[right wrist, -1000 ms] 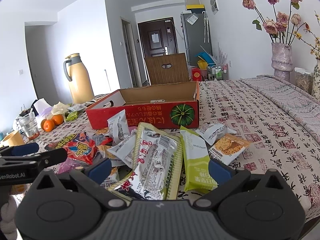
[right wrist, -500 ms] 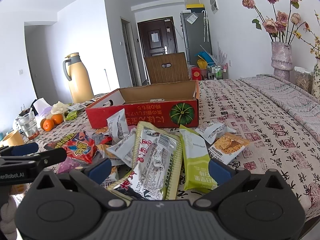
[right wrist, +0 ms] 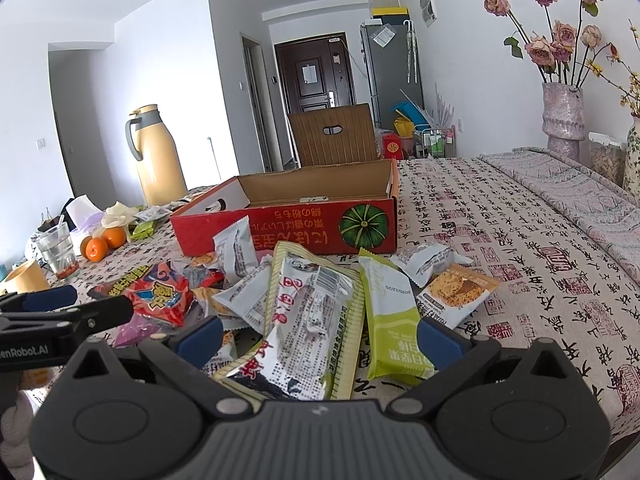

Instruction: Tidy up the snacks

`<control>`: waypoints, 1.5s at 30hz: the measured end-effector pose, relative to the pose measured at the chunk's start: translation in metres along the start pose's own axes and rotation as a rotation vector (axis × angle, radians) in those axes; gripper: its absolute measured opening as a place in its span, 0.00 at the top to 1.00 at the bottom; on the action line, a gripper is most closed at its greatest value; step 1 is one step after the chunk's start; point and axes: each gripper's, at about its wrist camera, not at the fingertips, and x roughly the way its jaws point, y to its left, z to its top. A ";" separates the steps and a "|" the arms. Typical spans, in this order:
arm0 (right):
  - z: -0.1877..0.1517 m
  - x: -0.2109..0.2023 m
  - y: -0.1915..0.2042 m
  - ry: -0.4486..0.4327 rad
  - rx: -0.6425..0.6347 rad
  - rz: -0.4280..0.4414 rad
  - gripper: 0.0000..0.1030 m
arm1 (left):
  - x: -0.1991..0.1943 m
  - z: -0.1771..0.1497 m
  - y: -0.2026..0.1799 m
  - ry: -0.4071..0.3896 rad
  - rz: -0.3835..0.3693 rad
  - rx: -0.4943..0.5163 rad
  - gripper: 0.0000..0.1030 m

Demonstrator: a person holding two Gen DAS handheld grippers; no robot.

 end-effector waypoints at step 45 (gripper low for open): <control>0.009 0.082 -0.049 0.196 -0.017 -0.053 0.61 | 0.025 0.004 0.010 0.044 0.045 -0.025 0.00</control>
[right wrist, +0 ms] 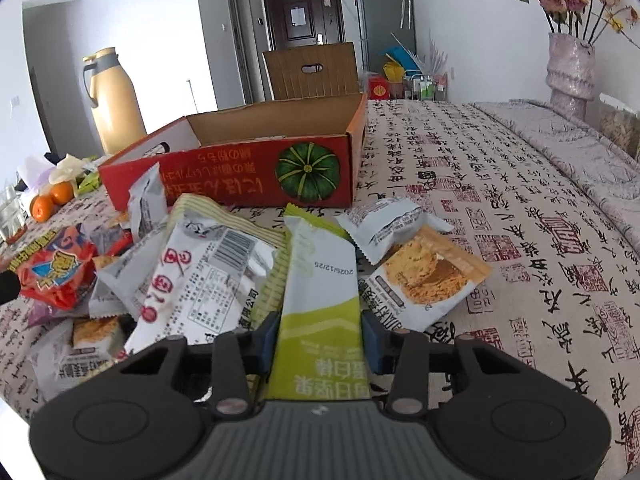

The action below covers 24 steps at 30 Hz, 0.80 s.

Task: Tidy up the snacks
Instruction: 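Grasp the green-and-white bar with the right tool while the left tool grasps the colourful chip bag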

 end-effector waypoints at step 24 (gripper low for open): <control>0.003 -0.025 -0.003 -0.136 0.044 -0.008 0.63 | 0.016 0.023 0.007 0.043 0.048 0.000 0.00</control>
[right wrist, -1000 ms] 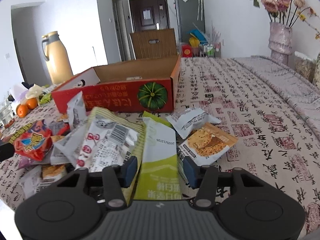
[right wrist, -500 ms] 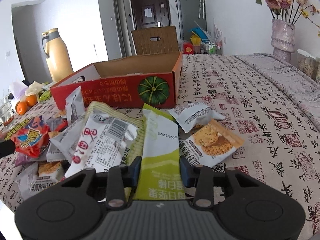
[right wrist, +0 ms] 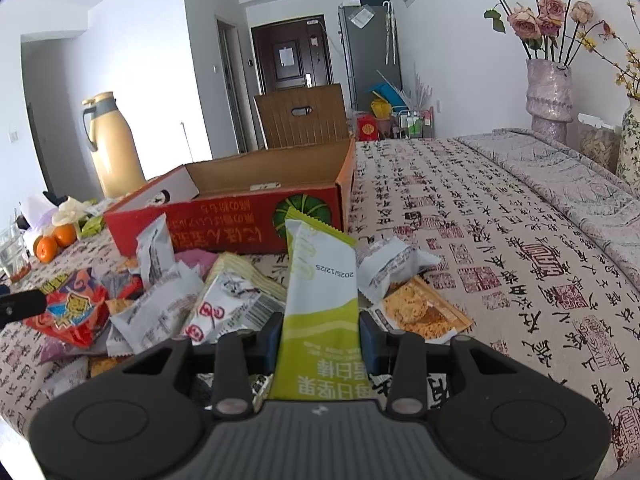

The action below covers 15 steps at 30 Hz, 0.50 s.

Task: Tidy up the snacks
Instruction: 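Grasp the green-and-white bar with the right tool while the left tool grasps the colourful chip bag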

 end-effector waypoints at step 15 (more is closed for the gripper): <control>0.001 -0.001 -0.003 -0.035 0.023 0.052 0.63 | 0.069 0.022 -0.005 0.258 0.071 -0.033 0.33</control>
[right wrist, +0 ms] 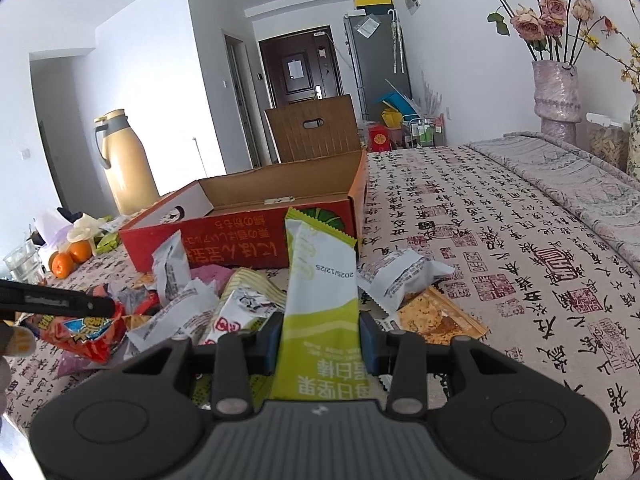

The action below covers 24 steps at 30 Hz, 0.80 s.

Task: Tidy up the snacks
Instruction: 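Grasp the green-and-white bar with the right tool while the left tool grasps the colourful chip bag, then carry both snacks into the cardboard box and open both tools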

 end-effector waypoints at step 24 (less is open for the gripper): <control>0.002 0.001 0.009 -0.008 -0.009 -0.001 0.63 | -0.024 -0.001 0.030 -0.109 -0.091 -0.135 0.79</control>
